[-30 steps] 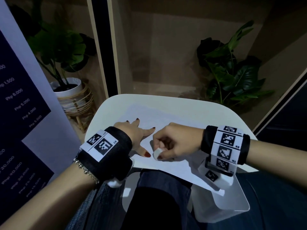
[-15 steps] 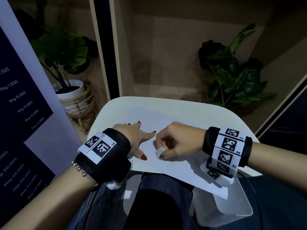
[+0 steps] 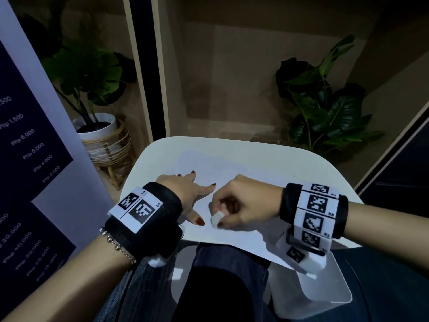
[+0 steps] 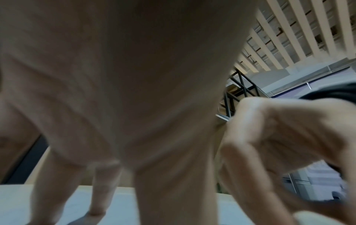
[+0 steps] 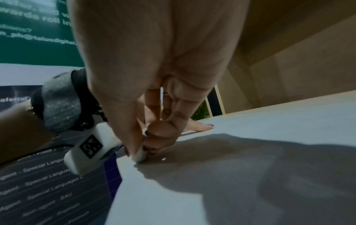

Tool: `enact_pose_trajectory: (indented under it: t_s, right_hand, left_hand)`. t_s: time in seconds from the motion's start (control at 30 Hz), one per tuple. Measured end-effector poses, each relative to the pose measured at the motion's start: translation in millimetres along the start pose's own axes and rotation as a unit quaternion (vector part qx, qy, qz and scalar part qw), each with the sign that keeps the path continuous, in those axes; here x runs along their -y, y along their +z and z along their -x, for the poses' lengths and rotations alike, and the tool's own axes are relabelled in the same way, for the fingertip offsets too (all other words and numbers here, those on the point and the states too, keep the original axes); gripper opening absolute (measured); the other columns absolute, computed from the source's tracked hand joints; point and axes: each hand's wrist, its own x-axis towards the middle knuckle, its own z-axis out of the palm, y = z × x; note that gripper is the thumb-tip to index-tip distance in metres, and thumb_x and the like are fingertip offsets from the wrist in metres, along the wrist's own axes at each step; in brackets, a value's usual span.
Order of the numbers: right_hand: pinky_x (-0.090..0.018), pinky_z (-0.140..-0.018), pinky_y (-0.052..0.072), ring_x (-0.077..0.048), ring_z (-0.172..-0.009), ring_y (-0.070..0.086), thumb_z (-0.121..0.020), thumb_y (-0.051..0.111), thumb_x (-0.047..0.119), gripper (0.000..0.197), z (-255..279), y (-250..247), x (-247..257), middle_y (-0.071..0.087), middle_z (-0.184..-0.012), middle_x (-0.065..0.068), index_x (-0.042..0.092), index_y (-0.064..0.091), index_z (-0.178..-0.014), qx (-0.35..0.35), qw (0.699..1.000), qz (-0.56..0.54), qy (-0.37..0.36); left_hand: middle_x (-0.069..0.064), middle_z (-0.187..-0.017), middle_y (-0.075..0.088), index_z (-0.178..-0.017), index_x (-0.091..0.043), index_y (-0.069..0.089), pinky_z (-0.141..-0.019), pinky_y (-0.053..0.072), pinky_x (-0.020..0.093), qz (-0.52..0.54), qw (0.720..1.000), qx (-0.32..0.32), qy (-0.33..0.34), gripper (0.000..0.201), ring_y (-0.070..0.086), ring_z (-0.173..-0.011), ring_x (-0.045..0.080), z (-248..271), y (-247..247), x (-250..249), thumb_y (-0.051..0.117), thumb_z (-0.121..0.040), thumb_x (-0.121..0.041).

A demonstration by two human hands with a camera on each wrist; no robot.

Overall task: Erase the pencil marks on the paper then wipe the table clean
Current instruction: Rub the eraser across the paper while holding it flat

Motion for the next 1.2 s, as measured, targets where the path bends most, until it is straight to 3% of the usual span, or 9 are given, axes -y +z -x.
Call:
enact_pose_trajectory:
  t_s: [0.17,0.27,0.37,0.53,0.63,0.73,0.97,1.1,1.2]
  right_hand:
    - [-0.026,-0.067,0.049,-0.009,-0.065,0.058,-0.083,0.071,0.022,0.007,-8,-8,-14,0.068,-0.072,0.003,0.015,0.069,-0.086,-0.081,0.995,0.049,0.037]
    - [-0.014,-0.065,0.043,0.000,-0.063,0.055,-0.081,0.075,0.020,0.011,-2,2,2,0.060,-0.069,0.015,0.017,0.070,-0.089,-0.014,1.000,0.005,-0.017]
    - [-0.015,-0.066,0.044,0.000,-0.066,0.055,-0.080,0.077,0.024,0.013,-3,1,0,0.062,-0.071,0.014,0.018,0.071,-0.091,0.009,1.000,0.002,-0.017]
    - [-0.024,-0.065,0.044,-0.001,-0.061,0.055,-0.083,0.070,0.022,0.007,-13,-13,-23,0.065,-0.069,0.005,0.015,0.070,-0.085,-0.092,0.992,0.053,0.062]
    - [-0.024,-0.065,0.049,-0.006,-0.062,0.057,-0.081,0.071,0.020,0.006,-6,-3,-6,0.067,-0.070,0.005,0.016,0.069,-0.085,-0.044,0.999,0.004,0.022]
    - [-0.015,-0.063,0.045,-0.003,-0.066,0.056,-0.081,0.075,0.021,0.011,0,3,7,0.065,-0.072,0.008,0.016,0.071,-0.090,0.026,0.999,-0.027,-0.006]
    - [-0.019,-0.063,0.039,0.001,-0.061,0.054,-0.083,0.070,0.023,0.007,-17,-25,-32,0.063,-0.067,0.010,0.016,0.069,-0.084,-0.072,0.991,0.073,0.083]
    - [-0.011,-0.061,0.041,-0.002,-0.062,0.056,-0.079,0.077,0.021,0.010,-5,-10,-4,0.066,-0.071,0.007,0.016,0.070,-0.084,0.023,1.000,-0.003,0.021]
    - [-0.009,-0.062,0.041,-0.002,-0.062,0.057,-0.080,0.079,0.018,0.010,1,-4,5,0.063,-0.069,0.011,0.015,0.071,-0.086,0.069,0.997,-0.036,-0.008]
  left_hand:
    - [0.002,-0.164,-0.013,-0.150,-0.051,-0.009,-0.106,0.037,0.044,0.004,1.000,0.009,0.003,0.091,0.021,-0.147,0.034,-1,-3,-1,0.056,-0.088,-0.061]
    - [0.002,-0.164,-0.012,-0.149,-0.055,-0.008,-0.104,0.038,0.042,0.006,1.000,0.007,0.003,0.092,0.024,-0.147,0.033,-2,-1,1,0.058,-0.086,-0.062]
    - [0.002,-0.164,-0.012,-0.149,-0.054,-0.009,-0.105,0.037,0.042,0.006,1.000,0.007,0.002,0.093,0.023,-0.147,0.032,-3,-1,1,0.058,-0.086,-0.062]
    - [0.003,-0.164,-0.014,-0.150,-0.051,-0.011,-0.105,0.038,0.044,0.003,1.000,0.010,0.004,0.093,0.020,-0.148,0.034,-4,-1,1,0.057,-0.087,-0.062]
    - [0.003,-0.164,-0.015,-0.150,-0.052,-0.009,-0.106,0.037,0.045,0.006,1.000,0.014,0.004,0.093,0.018,-0.148,0.033,-3,-2,1,0.058,-0.086,-0.062]
    - [0.003,-0.164,-0.014,-0.150,-0.053,-0.009,-0.105,0.037,0.043,0.007,1.000,0.010,0.005,0.093,0.020,-0.148,0.033,-2,-1,1,0.058,-0.086,-0.063]
    - [0.003,-0.164,-0.014,-0.152,-0.047,-0.010,-0.106,0.037,0.044,0.002,1.000,-0.001,0.013,0.094,0.016,-0.149,0.033,-2,0,3,0.056,-0.087,-0.064]
    - [0.003,-0.164,-0.013,-0.151,-0.049,-0.009,-0.107,0.036,0.044,0.007,1.000,0.001,0.012,0.096,0.016,-0.149,0.033,-3,1,4,0.058,-0.085,-0.064]
    - [0.002,-0.164,-0.012,-0.151,-0.048,-0.010,-0.103,0.039,0.041,0.001,1.000,0.000,0.012,0.096,0.022,-0.147,0.032,-3,1,3,0.057,-0.085,-0.065]
